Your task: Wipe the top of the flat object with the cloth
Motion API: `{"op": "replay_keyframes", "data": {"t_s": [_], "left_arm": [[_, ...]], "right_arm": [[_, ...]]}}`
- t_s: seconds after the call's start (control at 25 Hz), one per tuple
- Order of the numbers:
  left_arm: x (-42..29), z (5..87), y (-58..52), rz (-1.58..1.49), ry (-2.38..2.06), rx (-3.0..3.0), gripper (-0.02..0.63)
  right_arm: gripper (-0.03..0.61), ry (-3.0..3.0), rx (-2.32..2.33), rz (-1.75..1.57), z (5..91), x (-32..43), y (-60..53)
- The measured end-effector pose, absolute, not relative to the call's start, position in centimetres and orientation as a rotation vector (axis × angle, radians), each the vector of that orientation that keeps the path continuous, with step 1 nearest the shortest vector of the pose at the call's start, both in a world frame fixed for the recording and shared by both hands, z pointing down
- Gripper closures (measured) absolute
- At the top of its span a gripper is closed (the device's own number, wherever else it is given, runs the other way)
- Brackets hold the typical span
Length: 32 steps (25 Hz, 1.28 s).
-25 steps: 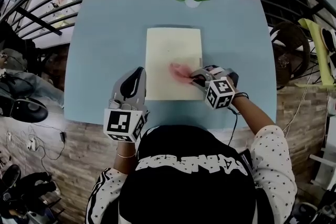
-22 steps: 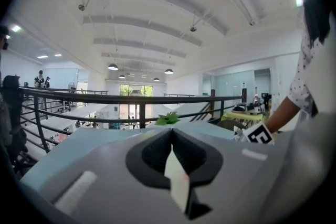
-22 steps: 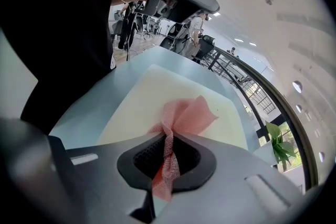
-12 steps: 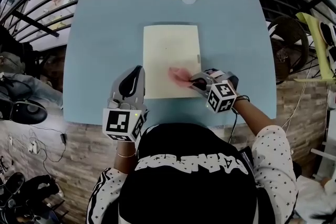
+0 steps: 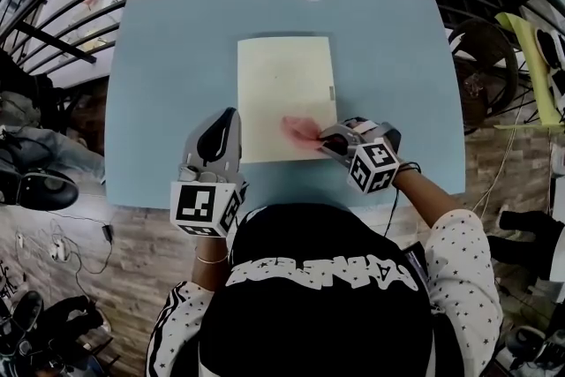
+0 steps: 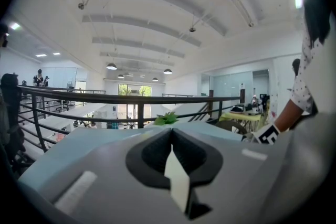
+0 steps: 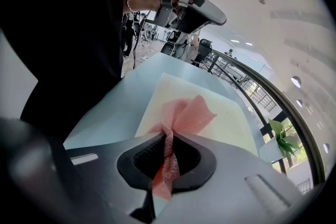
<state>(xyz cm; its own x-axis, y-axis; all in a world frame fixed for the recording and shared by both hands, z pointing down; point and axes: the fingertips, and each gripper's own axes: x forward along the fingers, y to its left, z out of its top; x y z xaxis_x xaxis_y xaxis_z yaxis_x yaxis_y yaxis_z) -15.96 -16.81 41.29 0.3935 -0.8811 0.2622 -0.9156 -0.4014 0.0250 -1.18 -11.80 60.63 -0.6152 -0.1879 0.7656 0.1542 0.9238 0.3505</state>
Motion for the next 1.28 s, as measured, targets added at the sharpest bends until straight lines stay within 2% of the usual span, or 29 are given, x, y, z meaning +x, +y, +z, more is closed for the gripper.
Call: {"op": "replay_keyframes", "data": {"t_s": [0.72, 1.0, 1.28], "left_arm": [[-16.0, 41.1, -16.9, 0.304, -1.617, 2.488, 0.614], [-16.7, 40.8, -16.6, 0.307, -1.635, 2.480, 0.614], [-17.2, 40.4, -16.3, 0.305, -1.660, 2.476, 0.614]], "right_arm": [[0.568, -2.204, 0.029, -0.462, 60.5, -1.4, -9.4], [0.557, -2.357, 0.208, -0.237, 59.3, -1.5, -9.9], [0.555, -2.465, 0.390, -0.234, 55.1, -2.2, -12.3]]}}
